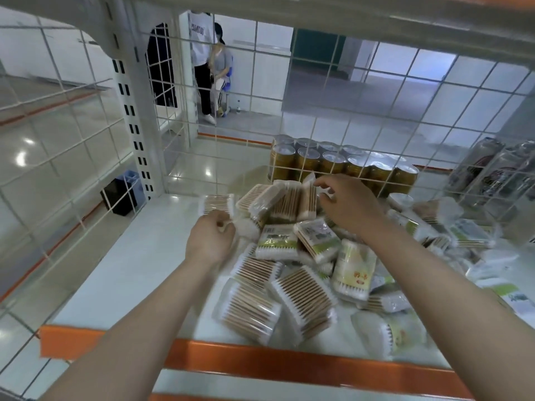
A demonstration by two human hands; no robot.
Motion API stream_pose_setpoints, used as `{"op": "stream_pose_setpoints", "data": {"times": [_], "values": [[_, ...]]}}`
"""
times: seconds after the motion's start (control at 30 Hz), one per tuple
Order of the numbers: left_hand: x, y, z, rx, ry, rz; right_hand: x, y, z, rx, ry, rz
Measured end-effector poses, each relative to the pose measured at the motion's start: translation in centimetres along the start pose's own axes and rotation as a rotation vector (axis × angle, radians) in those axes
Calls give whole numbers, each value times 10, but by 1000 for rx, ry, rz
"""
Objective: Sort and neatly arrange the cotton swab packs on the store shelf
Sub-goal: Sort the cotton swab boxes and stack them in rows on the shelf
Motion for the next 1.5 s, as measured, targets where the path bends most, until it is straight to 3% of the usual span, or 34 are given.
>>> {"op": "stream_pose_setpoints", "data": {"times": [0.37,0.7,1.17,1.5], "values": [[-42,30,-17,71,238,11,15,16,-51,-100,69,-12],[-34,65,-22,201,477,-229,31,22,-68,-106,82,-36],[-31,69,-30,154,351,-311,37,20,-64,-76,48,-43],[-45,23,-32,37,350,-118,31,5,-71,-65,38,-110]]}}
Point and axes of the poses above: each hand's wrist, its own y-axis towards the middle knuckle, its own x-axis out of the palm, z = x × y, the point moved 2 cm from there along y, towards the middle knuckle, and after that the axes turned 7 degrees about -y, right-handed, at the moved point
